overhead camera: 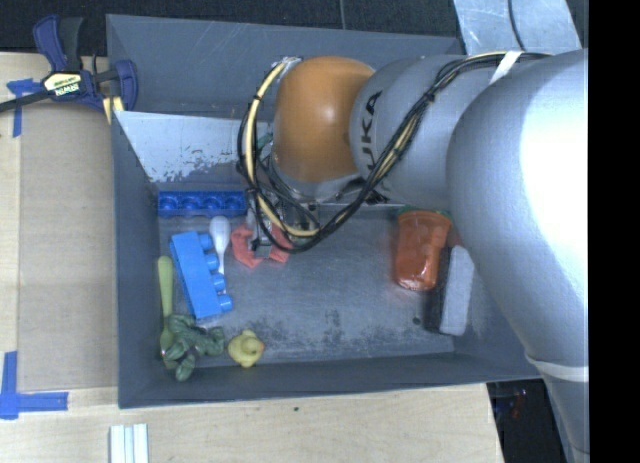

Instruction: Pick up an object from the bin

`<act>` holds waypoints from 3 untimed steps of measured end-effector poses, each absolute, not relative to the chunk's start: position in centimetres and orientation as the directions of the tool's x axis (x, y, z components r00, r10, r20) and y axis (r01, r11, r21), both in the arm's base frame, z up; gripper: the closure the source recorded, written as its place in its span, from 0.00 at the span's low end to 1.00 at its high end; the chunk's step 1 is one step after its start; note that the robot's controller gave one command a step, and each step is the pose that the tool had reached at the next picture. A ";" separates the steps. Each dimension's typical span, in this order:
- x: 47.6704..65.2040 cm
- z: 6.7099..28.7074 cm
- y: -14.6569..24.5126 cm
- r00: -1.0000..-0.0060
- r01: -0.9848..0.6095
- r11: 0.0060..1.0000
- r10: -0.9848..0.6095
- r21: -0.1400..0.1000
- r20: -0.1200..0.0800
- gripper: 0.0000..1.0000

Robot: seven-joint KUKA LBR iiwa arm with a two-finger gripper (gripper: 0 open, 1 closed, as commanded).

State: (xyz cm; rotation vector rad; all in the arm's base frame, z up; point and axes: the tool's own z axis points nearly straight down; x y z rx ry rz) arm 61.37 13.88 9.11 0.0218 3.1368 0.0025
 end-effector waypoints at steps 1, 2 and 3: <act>60.4 9.1 14.0 -1.000 0.009 1.000 0.009 0.002 -0.007 1.00; 60.3 9.3 14.1 -1.000 0.019 1.000 0.019 0.002 -0.008 1.00; 59.6 17.6 14.4 -0.999 -0.041 0.999 -0.041 0.003 -0.014 1.00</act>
Offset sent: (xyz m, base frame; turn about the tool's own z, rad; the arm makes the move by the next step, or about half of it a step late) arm -0.0067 0.0026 0.0035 0.0219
